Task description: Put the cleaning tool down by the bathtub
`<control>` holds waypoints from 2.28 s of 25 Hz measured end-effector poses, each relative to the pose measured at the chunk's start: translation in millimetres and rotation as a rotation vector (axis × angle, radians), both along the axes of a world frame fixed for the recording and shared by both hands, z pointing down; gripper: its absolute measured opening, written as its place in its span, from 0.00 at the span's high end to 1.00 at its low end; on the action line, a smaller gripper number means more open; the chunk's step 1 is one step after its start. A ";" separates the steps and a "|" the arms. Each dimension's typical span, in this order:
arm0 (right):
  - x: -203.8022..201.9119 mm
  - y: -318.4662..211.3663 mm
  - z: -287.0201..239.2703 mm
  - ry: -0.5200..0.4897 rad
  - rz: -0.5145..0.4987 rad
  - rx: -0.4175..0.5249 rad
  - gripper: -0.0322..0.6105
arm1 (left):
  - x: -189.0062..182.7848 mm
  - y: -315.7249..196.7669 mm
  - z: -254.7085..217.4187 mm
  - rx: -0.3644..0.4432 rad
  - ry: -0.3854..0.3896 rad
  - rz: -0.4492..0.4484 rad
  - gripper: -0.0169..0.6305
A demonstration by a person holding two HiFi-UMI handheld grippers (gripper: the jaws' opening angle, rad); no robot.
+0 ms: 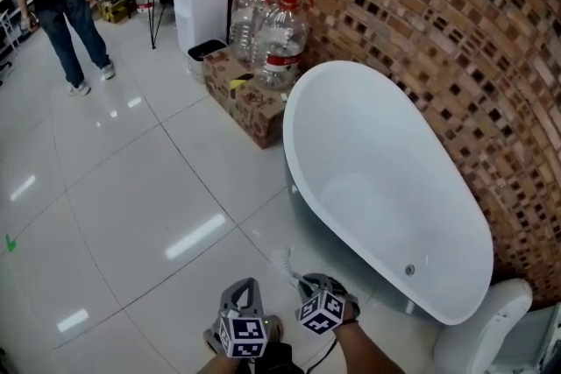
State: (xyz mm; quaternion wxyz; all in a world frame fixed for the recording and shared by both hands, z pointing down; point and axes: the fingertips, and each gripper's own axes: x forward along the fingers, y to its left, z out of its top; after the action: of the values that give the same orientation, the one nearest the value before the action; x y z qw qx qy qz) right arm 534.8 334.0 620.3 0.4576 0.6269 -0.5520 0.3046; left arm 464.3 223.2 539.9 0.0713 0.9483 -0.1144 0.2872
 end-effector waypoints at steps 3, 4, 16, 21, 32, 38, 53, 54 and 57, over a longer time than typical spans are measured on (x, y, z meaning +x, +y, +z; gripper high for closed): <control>20.2 -8.0 37.1 0.004 0.014 0.012 0.85 | 20.8 -1.6 52.5 0.009 -0.017 0.035 0.97; 25.6 -8.4 48.2 0.006 0.010 0.006 0.85 | 25.6 -1.9 66.0 0.008 -0.025 0.043 0.97; 76.2 -24.0 198.0 -0.016 0.002 -0.080 0.85 | 68.8 -17.7 189.6 -0.002 -0.050 0.058 0.97; 78.4 -34.3 263.4 -0.052 0.022 -0.106 0.85 | 81.7 -39.8 236.9 -0.005 -0.041 0.038 0.97; 92.6 -32.5 372.0 -0.068 0.099 -0.195 0.84 | 62.2 -61.2 296.9 -0.001 -0.077 0.034 0.97; 99.8 -29.2 383.3 -0.081 0.177 -0.207 0.73 | 56.3 -63.9 288.8 -0.015 -0.051 0.026 0.97; 43.8 8.5 128.6 -0.149 0.639 0.295 0.93 | 21.4 -41.9 114.7 -0.027 0.005 0.005 0.97; 41.0 8.9 108.8 -0.150 0.653 0.318 0.93 | 21.4 -41.0 96.4 -0.017 0.011 0.007 0.97; 37.7 11.5 49.6 -0.149 0.687 0.384 0.93 | 22.2 -32.3 40.1 0.015 0.032 0.031 0.97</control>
State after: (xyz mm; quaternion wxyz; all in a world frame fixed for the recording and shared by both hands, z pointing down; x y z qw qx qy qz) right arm 572.5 345.5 669.9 0.1622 0.8253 -0.3889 0.3759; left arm 486.5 191.0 580.0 0.0613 0.9550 -0.1008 0.2720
